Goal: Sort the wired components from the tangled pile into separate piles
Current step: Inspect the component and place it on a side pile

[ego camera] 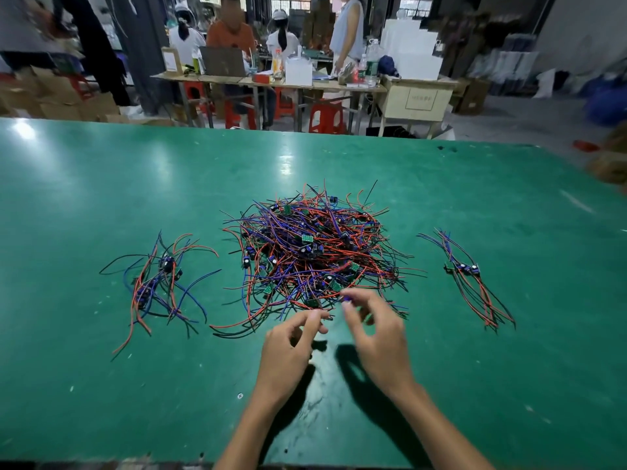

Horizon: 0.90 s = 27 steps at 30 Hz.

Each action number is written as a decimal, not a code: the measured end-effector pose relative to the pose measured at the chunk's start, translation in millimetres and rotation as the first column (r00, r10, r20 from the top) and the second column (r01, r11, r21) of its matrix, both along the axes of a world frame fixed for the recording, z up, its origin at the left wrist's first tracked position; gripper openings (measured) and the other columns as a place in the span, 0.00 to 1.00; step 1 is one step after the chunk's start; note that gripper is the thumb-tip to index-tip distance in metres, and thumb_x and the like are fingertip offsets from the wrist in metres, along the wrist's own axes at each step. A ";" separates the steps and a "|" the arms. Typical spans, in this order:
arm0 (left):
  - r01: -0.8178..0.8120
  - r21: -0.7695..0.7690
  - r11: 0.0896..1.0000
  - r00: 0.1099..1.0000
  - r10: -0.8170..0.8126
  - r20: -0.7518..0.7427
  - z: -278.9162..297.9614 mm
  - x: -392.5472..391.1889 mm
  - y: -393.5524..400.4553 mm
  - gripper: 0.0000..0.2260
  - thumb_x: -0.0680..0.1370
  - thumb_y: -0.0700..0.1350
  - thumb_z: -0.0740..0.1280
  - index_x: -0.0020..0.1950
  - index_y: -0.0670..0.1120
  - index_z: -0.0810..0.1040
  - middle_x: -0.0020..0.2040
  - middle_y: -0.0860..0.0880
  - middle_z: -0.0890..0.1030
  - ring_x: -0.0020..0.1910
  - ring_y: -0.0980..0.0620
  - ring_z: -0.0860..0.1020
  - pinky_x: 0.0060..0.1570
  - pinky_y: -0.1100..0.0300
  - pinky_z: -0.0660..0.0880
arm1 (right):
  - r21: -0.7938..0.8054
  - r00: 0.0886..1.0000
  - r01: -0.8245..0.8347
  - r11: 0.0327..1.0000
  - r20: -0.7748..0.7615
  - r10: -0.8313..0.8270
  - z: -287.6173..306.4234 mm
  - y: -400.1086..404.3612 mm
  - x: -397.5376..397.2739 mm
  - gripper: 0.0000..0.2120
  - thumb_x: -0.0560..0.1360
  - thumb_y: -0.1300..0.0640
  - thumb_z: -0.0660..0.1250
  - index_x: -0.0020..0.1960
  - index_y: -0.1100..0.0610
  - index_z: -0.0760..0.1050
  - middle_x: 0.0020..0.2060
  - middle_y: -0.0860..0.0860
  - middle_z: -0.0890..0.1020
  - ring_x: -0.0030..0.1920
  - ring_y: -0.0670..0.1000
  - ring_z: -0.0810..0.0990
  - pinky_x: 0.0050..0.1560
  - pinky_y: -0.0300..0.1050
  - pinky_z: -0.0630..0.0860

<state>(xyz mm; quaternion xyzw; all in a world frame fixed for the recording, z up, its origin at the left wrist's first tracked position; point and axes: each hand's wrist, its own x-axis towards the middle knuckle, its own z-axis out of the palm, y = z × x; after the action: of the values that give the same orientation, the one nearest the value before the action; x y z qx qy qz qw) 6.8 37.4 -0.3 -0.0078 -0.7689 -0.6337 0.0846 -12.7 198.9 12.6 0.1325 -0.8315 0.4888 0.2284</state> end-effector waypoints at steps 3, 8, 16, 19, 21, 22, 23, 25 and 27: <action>-0.004 0.046 0.999 1.000 0.005 -0.025 -0.3 1.3 -4.1 0.13 0.81 0.58 0.61 0.54 0.56 0.84 0.47 0.54 0.86 0.43 0.57 0.83 0.46 0.55 0.79 | 0.192 0.991 -0.131 0.973 0.014 0.131 -15.5 -22.0 16.0 0.10 0.81 0.48 0.67 0.61 0.44 0.79 0.53 0.37 0.82 0.48 0.42 0.79 0.52 0.39 0.75; -0.166 0.152 0.974 0.986 0.165 0.015 -5.2 2.0 -11.2 0.09 0.83 0.44 0.65 0.49 0.48 0.84 0.41 0.51 0.85 0.38 0.53 0.80 0.43 0.52 0.78 | 0.302 0.976 -0.216 0.928 0.088 0.198 -16.3 -22.4 16.4 0.12 0.80 0.47 0.67 0.63 0.45 0.79 0.52 0.39 0.83 0.53 0.40 0.79 0.57 0.43 0.75; -0.331 0.229 0.916 0.939 0.343 -0.017 0.1 5.3 -13.5 0.11 0.84 0.46 0.63 0.49 0.55 0.84 0.41 0.51 0.85 0.35 0.54 0.78 0.38 0.58 0.76 | 0.228 0.979 -0.147 0.962 0.176 0.108 -25.8 -15.0 17.2 0.05 0.81 0.50 0.68 0.55 0.43 0.80 0.48 0.35 0.83 0.49 0.38 0.80 0.52 0.40 0.77; -0.527 0.156 0.835 0.829 0.546 -0.121 13.9 -1.3 -31.6 0.10 0.84 0.49 0.63 0.50 0.54 0.84 0.44 0.55 0.85 0.38 0.52 0.78 0.37 0.58 0.73 | 0.188 0.973 -0.136 0.973 0.212 0.095 -29.8 -15.3 11.9 0.04 0.80 0.53 0.69 0.50 0.45 0.82 0.46 0.35 0.84 0.49 0.39 0.81 0.53 0.44 0.78; -0.663 0.072 0.745 0.718 0.660 -0.222 25.3 -20.7 -60.7 0.12 0.83 0.51 0.62 0.51 0.50 0.85 0.46 0.57 0.85 0.39 0.49 0.78 0.39 0.55 0.72 | 0.174 0.971 -0.142 0.975 0.217 0.102 -30.6 -15.9 10.6 0.04 0.79 0.52 0.69 0.48 0.45 0.82 0.46 0.35 0.84 0.48 0.39 0.81 0.52 0.44 0.78; -0.716 0.029 0.697 0.666 0.696 -0.270 30.1 -32.8 -79.1 0.13 0.83 0.49 0.62 0.51 0.46 0.86 0.46 0.55 0.85 0.42 0.47 0.79 0.42 0.54 0.73 | 0.164 0.970 -0.142 0.976 0.221 0.104 -30.6 -15.8 10.3 0.04 0.78 0.50 0.68 0.48 0.45 0.82 0.46 0.35 0.84 0.48 0.39 0.82 0.52 0.44 0.78; -0.756 -0.042 0.653 0.634 0.715 -0.295 33.8 -44.7 -97.9 0.13 0.83 0.47 0.62 0.52 0.44 0.85 0.46 0.51 0.85 0.46 0.44 0.79 0.46 0.51 0.73 | 0.154 0.968 -0.142 0.978 0.226 0.105 -30.9 -15.2 9.9 0.05 0.78 0.49 0.67 0.47 0.45 0.82 0.46 0.35 0.84 0.48 0.40 0.82 0.51 0.44 0.78; -0.774 -0.333 0.538 0.622 0.743 -0.246 31.4 -63.2 -131.1 0.13 0.84 0.47 0.61 0.59 0.43 0.83 0.54 0.41 0.83 0.56 0.39 0.74 0.54 0.47 0.70 | 0.142 0.964 -0.145 0.979 0.244 0.107 -31.6 -14.6 8.8 0.04 0.78 0.50 0.68 0.47 0.45 0.82 0.45 0.35 0.84 0.48 0.41 0.82 0.50 0.43 0.78; -0.620 -0.671 0.406 0.644 0.752 -0.141 15.6 -68.4 -151.3 0.17 0.84 0.49 0.60 0.70 0.45 0.75 0.68 0.39 0.75 0.67 0.38 0.67 0.64 0.44 0.65 | 0.137 0.958 -0.147 0.980 0.266 0.107 -32.5 -14.1 7.5 0.04 0.78 0.52 0.70 0.47 0.44 0.82 0.45 0.35 0.84 0.47 0.42 0.82 0.49 0.41 0.78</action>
<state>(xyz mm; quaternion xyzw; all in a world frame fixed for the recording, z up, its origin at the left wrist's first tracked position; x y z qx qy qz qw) -61.6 -113.9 15.3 0.3380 -0.8781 -0.2194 0.2578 -5.1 184.8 -19.9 0.1386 -0.8794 0.4492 0.0754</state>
